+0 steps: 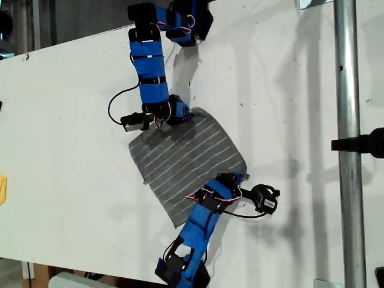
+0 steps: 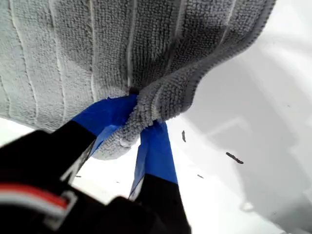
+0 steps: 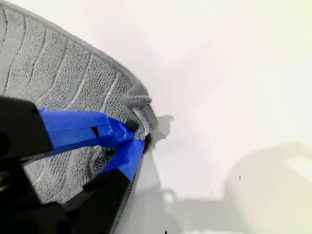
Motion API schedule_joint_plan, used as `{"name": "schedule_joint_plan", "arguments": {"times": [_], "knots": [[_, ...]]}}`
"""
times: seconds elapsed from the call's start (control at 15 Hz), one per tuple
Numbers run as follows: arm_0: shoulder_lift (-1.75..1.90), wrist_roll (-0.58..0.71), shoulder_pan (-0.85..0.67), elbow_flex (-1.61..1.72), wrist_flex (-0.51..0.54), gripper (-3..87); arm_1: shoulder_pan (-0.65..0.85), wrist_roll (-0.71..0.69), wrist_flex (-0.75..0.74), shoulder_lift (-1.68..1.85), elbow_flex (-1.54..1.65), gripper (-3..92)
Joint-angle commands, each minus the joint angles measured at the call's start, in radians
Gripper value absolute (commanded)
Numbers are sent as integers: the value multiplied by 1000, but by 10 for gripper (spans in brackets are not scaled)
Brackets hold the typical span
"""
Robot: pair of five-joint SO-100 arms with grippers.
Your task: Grasp corners of a towel and fold twice.
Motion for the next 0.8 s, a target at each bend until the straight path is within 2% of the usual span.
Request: {"name": "schedule_joint_plan", "arguments": {"times": [0.0, 0.07, 0.13, 0.27, 0.4, 0.47, 0.53, 0.73], "knots": [[341, -41, -6, 499, -186, -25, -6, -9, -5, 77, -32, -2], [480, -69, -8, 655, -210, -25, -6, -11, -3, 77, -32, -2], [572, -86, -8, 729, -175, -25, -6, -11, -3, 78, -32, -2], [716, -120, -5, 859, -179, -25, -3, -11, -8, 78, -32, -2], [750, -78, -5, 877, -186, -22, 0, -11, -8, 81, -32, -2], [759, -67, 3, 847, -172, 64, 0, -11, -8, 81, -32, -2], [782, -71, 18, 792, -112, 145, 0, -11, -6, 81, -32, -2], [851, -91, 48, 595, 132, 229, -3, -8, -12, 78, -29, -2]]}}
